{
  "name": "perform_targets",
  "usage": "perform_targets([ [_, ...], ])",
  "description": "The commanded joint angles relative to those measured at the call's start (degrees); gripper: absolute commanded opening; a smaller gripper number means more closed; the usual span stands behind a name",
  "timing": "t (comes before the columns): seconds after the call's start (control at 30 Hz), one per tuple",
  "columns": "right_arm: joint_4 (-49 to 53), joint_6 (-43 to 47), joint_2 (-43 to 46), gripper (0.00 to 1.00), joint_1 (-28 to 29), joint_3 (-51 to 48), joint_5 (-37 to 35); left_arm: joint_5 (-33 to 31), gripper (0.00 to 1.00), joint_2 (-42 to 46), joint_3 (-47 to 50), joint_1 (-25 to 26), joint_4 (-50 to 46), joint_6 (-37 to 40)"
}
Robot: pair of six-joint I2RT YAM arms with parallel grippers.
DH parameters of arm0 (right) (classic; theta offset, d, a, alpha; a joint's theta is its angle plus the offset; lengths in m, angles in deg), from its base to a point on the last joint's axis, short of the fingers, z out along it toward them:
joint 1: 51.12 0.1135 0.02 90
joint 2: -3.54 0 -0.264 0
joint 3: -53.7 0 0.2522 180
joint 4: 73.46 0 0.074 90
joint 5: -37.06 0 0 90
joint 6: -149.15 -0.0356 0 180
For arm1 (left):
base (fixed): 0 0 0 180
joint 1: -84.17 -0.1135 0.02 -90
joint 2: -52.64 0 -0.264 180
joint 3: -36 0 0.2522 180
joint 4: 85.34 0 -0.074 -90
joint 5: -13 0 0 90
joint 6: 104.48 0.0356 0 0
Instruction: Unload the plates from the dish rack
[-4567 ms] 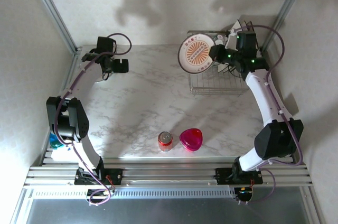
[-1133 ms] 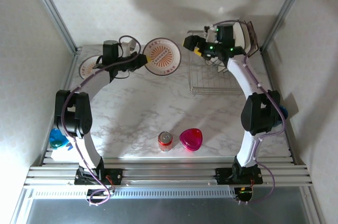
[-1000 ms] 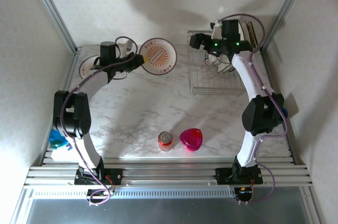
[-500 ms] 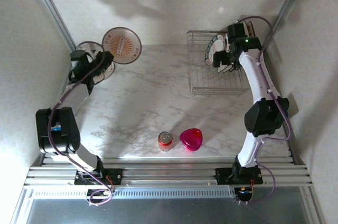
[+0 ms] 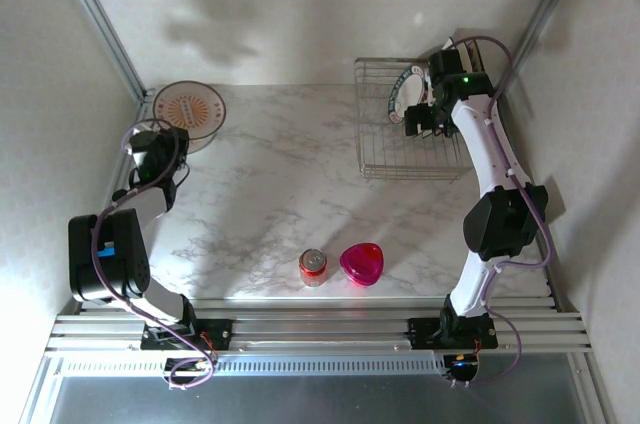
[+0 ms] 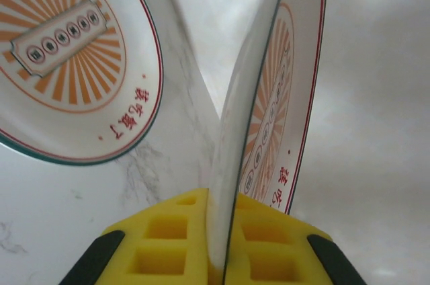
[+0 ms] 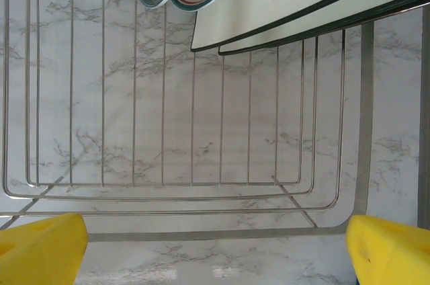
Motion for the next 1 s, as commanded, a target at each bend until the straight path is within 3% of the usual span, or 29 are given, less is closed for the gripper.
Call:
perform_targets([
  [0.0,0.5,0.7,0.5,0.99,-0.2,-0.6,1.6,-3.8,0.0,-0.7,0.4,-0.8,9.2,-4.6],
  [0.3,0.5,0.7,-0.9,0.99,-0.1,-0.2,2.1,-5.4,0.0,-7.5,0.2,-1.8,13.4,-8.3],
  [0.97,0.8,0.6,-3.6,0.99,0.8,1.1,2.3,-7.1,0.0,-18.0,-5.7,-2.5,11.5,-7.0],
])
